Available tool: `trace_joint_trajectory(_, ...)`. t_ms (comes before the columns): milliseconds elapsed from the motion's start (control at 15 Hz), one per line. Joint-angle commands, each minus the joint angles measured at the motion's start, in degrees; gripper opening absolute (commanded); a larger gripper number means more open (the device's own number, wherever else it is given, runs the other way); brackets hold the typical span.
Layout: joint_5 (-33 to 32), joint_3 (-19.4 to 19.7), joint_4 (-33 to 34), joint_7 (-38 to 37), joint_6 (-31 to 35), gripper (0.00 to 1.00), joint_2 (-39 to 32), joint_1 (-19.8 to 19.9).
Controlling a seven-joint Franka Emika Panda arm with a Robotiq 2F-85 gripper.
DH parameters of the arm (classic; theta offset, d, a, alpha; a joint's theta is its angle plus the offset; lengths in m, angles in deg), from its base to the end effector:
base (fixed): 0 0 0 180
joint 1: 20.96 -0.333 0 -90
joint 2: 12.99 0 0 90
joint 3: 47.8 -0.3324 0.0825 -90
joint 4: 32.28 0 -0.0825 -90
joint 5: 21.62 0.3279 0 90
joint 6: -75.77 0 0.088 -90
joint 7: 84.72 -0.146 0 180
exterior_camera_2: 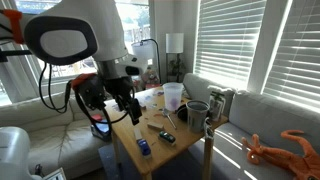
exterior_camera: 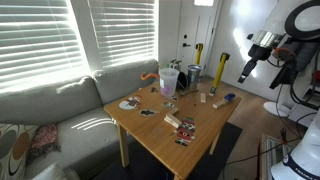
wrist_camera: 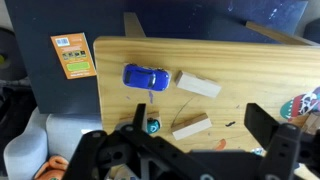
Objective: Pick up the wooden block with the toy blue car on it and put it on the left wooden block, pick up the wooden block with the toy black car on it and put it on the top right wooden block
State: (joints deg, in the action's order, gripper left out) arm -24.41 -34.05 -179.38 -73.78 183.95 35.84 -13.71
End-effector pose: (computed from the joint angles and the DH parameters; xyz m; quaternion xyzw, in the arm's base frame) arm 0.2338 -0.1085 0.5123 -0.9935 0.0488 -0.0927 0.0453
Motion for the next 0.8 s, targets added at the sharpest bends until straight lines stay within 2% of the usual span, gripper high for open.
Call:
trace_joint_trajectory(0, 0.22, -0.21, 0.16, 0.19, -0.15, 1.00, -0.11, 0.29)
trace_joint_trajectory(200, 0.22, -0.22, 0.16, 0.19, -0.14, 1.00, -0.11, 0.29)
trace_joint_trajectory(467, 2.79, 3.38, 1.98, 0.52, -0.56, 1.00, -7.36, 0.03)
trace_joint_trajectory(733, 0.24, 2.81, 3.16, 0.50, -2.04, 1.00, -12.95, 1.36)
